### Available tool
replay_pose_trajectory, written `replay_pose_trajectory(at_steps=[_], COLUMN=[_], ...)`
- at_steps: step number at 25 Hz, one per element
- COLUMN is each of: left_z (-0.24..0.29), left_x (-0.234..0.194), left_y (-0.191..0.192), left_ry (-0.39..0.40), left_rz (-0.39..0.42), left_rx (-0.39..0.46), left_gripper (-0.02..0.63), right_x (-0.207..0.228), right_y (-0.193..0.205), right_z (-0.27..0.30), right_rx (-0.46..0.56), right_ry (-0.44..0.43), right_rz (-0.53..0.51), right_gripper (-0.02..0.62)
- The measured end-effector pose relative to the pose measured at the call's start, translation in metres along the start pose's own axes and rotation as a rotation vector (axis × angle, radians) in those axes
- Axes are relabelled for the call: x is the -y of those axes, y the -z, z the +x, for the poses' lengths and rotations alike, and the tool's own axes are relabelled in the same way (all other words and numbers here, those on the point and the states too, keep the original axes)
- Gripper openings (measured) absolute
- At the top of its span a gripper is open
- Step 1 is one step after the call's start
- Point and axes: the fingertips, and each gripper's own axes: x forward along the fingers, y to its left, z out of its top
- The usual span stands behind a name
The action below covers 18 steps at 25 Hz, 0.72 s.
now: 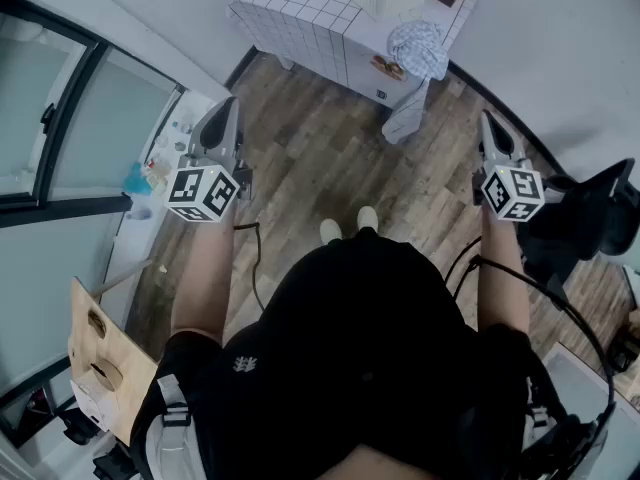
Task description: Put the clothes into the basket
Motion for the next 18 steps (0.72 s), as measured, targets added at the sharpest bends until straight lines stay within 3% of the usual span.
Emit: replay_pose_trajectory(at_steps=[6, 18], left_z=[0.013, 0.062], left_x=[0.012, 0.033], left_y=[-0.009, -0.003], left_ry=[-0.015, -0.086], left_rz=[0.023, 0.068], left_rx=[0.036, 0.027], left_gripper=[0.008, 0.008], right_x=[0.014, 0.05], right_y=[0.003, 0.01], right_z=[0.006, 0.049], right_rx=[0.005, 0.042], right_ry=[-0.014, -0.072], right_rz=[0.005, 0.013], right_gripper=[-0.003, -0.002])
